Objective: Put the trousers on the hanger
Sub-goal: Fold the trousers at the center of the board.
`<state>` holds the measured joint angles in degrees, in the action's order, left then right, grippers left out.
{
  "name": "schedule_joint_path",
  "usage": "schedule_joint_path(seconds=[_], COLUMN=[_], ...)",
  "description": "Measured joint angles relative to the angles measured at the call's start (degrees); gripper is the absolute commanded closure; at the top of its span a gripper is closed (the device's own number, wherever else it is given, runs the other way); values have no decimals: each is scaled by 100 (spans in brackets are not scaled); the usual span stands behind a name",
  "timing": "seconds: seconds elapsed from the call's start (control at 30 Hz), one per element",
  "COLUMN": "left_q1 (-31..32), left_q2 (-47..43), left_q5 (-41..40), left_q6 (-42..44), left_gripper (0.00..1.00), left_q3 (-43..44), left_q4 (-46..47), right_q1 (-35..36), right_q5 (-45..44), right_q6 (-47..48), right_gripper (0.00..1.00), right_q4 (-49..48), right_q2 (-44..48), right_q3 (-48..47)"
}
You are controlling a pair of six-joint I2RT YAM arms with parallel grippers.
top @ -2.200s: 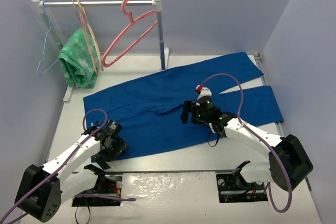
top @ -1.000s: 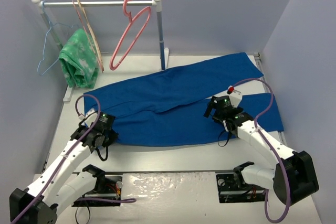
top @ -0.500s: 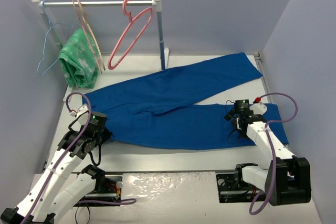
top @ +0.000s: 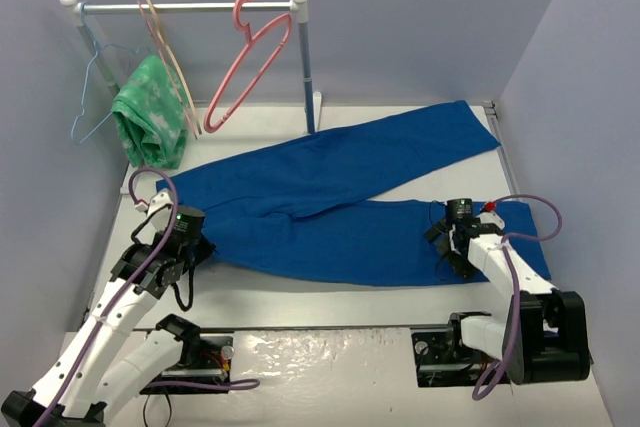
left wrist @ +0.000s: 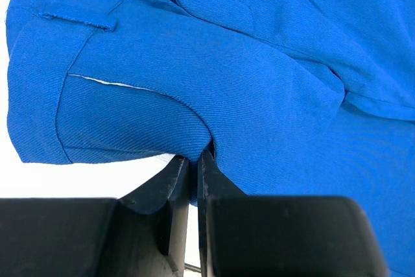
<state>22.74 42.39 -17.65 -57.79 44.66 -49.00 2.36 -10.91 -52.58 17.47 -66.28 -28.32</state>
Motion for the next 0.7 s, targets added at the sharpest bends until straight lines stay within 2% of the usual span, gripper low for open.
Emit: schedule_joint_path(seconds=[0.23,0.5,0.57,0.7], left_q1=[0,0,2,28], left_q2=[79,100,96,211], left_q5=[11,284,417,630], left_q6=[163,195,201,211], left_gripper=[100,100,100,100], left_q3=[0,-160,-314,-606], left_q4=[145,494,655,924], right_q1=[-135,-440,-453,-461], right_q5=[61,134,129,133], right_q6=[116,932,1143,1478], right_gripper=[0,2,7,27], right_q4=[-11,-307,-443,-871], right_q2=[-485,-1892,-2252,-2706], right_q3=[-284,-1356,-1706,-2119])
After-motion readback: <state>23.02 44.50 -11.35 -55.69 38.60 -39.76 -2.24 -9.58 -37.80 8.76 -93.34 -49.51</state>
